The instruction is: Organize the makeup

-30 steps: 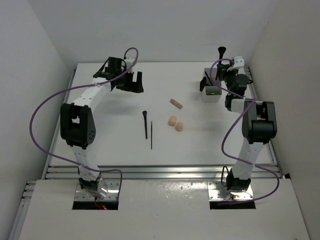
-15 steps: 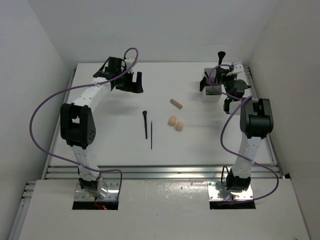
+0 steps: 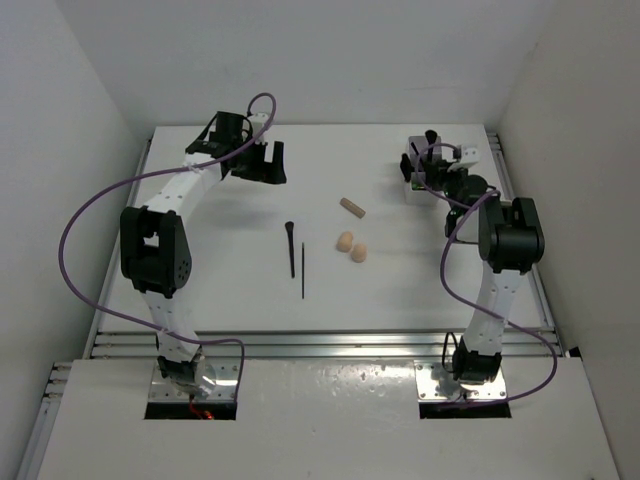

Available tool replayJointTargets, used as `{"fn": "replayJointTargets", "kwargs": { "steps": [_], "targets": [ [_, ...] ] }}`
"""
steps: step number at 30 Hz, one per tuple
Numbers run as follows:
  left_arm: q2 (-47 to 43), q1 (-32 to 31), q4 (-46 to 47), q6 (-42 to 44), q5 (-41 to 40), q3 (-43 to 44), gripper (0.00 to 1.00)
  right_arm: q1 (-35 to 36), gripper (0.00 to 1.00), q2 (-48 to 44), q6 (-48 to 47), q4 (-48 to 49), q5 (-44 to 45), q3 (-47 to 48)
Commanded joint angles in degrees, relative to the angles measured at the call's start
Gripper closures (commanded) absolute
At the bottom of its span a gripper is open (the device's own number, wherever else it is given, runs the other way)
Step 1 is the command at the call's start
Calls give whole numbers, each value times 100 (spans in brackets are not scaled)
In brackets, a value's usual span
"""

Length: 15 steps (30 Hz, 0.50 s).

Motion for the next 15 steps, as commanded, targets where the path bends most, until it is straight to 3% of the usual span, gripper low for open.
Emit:
{"fn": "replayJointTargets", "kwargs": {
  "steps": [1,11,13,15],
  "targets": [
    [46,11,36,-35,-20,206,1,-15,59,-670,-127,930,-73,-208],
    [-7,11,-17,-35,86,101,1,186,48,-2489,-400,624,112,-1236],
    [-7,64,-17,-35,139,48,2,405,47,-2875,-575,-452,-298,-1422],
    [-59,64,-17,-35,139,-13,2,834,44,-3297,-1021,-2478,-879,-1273]
  ]
}}
